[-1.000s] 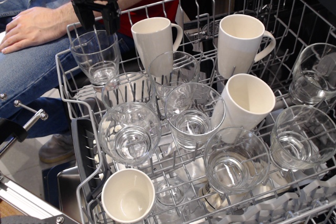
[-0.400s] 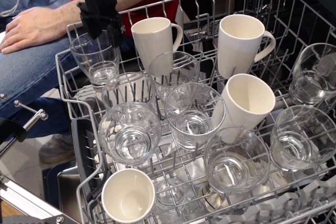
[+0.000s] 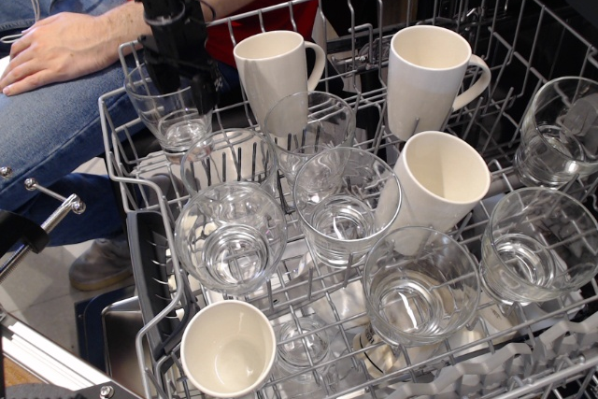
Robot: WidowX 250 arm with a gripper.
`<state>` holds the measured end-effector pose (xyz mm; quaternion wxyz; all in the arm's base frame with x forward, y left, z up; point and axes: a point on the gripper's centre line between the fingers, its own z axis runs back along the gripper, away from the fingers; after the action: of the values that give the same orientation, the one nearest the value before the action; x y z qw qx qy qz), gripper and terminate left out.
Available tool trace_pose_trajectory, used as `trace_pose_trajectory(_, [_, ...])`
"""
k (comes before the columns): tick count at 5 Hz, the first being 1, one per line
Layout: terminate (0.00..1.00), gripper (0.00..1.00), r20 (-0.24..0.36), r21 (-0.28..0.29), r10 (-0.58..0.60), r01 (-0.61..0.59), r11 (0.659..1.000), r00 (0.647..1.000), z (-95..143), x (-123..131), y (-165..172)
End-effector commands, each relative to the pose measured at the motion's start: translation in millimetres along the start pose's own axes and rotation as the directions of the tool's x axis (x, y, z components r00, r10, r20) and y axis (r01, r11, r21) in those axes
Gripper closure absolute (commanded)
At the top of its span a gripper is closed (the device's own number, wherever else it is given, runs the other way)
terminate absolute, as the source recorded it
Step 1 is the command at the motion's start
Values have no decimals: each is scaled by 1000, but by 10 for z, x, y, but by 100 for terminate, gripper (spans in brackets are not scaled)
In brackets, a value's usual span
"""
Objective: Pick up glass cup
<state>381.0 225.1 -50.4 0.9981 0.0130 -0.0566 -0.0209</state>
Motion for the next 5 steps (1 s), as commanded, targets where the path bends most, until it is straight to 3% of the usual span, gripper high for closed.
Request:
trace_pose_trajectory(1, [0, 100, 51, 54, 20, -23, 998, 998, 74, 207, 100])
trace_pose_trajectory(4, [0, 100, 47, 39, 26, -28, 999, 999, 240, 251, -16])
trace_pose_trajectory(5, [0, 100, 45, 48, 26, -28, 998, 999, 452, 268, -79])
